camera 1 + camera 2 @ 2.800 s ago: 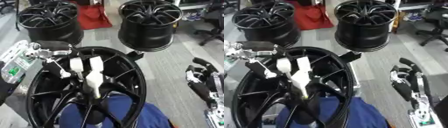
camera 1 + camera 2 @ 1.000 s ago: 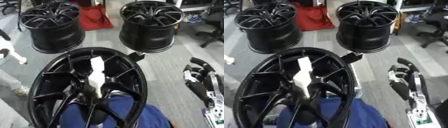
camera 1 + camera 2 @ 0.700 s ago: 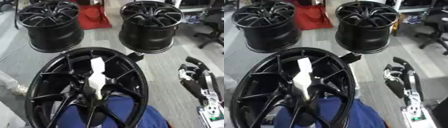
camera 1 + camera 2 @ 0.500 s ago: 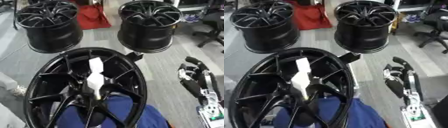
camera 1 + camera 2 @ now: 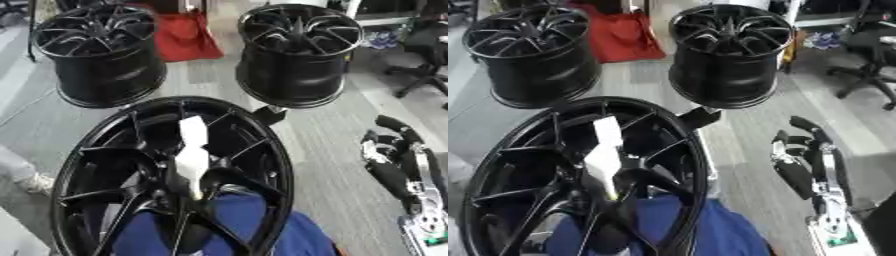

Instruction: Pull the pin out of the wheel hub.

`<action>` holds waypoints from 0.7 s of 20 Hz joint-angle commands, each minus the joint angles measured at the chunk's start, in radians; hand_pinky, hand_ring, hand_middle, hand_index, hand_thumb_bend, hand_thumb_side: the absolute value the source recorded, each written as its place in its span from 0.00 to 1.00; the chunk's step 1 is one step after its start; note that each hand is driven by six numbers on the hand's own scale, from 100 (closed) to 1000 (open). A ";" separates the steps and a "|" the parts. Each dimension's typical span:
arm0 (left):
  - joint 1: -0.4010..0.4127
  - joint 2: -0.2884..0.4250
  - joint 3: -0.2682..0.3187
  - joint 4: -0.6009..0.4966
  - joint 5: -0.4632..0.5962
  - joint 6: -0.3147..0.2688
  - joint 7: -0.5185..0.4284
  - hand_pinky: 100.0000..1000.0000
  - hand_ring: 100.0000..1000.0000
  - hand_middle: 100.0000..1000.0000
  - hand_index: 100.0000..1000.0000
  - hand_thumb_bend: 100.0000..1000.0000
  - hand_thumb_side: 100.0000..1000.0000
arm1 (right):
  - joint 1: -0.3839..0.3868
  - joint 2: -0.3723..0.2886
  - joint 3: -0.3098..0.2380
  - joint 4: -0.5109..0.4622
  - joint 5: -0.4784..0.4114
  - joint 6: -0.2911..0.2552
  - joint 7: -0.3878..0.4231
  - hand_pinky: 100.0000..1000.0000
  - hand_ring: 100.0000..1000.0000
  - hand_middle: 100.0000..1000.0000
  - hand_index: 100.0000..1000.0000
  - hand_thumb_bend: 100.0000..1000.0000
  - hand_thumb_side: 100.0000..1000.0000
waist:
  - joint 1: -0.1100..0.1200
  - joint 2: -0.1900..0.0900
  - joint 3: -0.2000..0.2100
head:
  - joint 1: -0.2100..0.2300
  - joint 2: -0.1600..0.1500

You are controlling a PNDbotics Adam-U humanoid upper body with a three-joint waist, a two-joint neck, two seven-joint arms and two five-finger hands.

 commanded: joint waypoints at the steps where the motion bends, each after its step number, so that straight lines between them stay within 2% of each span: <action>1: -0.011 -0.048 0.046 -0.099 0.057 -0.032 0.060 0.58 0.61 0.67 0.86 0.12 0.61 | -0.008 -0.004 -0.001 -0.018 -0.002 -0.003 0.001 0.53 0.64 0.77 0.80 0.00 0.20 | -0.001 -0.007 0.002 | -0.005 -0.003; 4: -0.022 -0.134 0.079 -0.186 0.111 -0.071 0.113 0.56 0.58 0.64 0.85 0.05 0.61 | -0.008 0.003 -0.002 -0.017 -0.004 -0.003 0.000 0.53 0.64 0.77 0.80 0.00 0.20 | -0.007 -0.005 0.003 | -0.003 -0.003; 7: -0.025 -0.224 0.104 -0.276 0.166 -0.080 0.169 0.54 0.56 0.60 0.82 0.00 0.62 | -0.009 0.009 -0.001 -0.016 -0.006 -0.005 0.000 0.53 0.64 0.77 0.80 0.00 0.20 | -0.014 -0.006 0.006 | -0.005 -0.004; 11: -0.013 -0.335 0.107 -0.387 0.235 -0.047 0.237 0.53 0.55 0.58 0.80 0.00 0.64 | -0.008 0.015 -0.002 -0.016 -0.008 -0.005 -0.002 0.53 0.64 0.77 0.80 0.00 0.20 | -0.021 -0.007 0.011 | -0.006 -0.005; 14: 0.008 -0.416 0.082 -0.465 0.284 -0.002 0.287 0.53 0.55 0.58 0.80 0.00 0.66 | -0.007 0.018 -0.004 -0.015 -0.008 -0.005 -0.004 0.53 0.64 0.77 0.80 0.00 0.20 | -0.023 -0.008 0.017 | -0.005 -0.003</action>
